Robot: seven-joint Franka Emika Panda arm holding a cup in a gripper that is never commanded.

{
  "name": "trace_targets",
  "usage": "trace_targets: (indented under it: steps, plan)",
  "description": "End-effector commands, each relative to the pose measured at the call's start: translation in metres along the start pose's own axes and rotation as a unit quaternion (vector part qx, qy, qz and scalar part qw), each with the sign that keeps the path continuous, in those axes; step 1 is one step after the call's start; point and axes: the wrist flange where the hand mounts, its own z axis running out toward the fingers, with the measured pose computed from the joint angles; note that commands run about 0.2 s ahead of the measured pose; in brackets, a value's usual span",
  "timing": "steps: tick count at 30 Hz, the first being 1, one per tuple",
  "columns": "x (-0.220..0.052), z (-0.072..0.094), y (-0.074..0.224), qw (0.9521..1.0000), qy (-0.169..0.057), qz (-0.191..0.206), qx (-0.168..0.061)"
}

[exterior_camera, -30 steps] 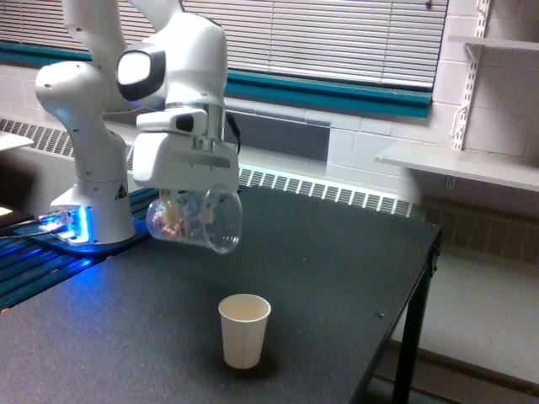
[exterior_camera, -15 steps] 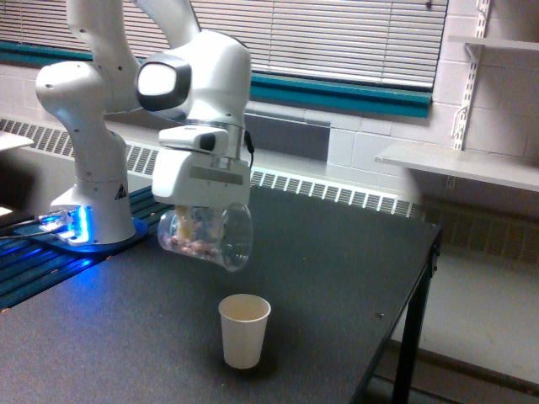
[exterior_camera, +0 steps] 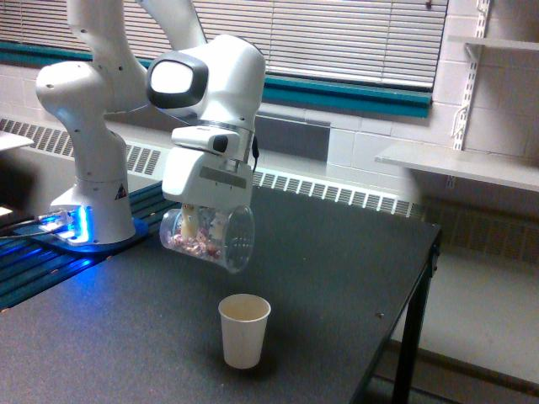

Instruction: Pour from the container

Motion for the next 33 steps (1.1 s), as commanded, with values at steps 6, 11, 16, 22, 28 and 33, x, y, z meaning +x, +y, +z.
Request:
trace_targets:
  steps: [6,11,16,22,28,33]
  plan:
    - [-0.007,0.001,-0.003,0.9998,-0.001,0.000,-0.020]
    - [-0.007,0.005,-0.007,0.9997,-0.001,-0.008,-0.022]
    - [-0.006,0.010,-0.011,0.9995,-0.002,-0.016,-0.027]
    - [-0.004,0.015,-0.017,0.9991,-0.003,-0.026,-0.034]
    - [-0.002,0.018,-0.023,0.9983,-0.001,-0.038,-0.044]
    - [0.001,0.018,-0.026,0.9976,0.000,-0.048,-0.051]
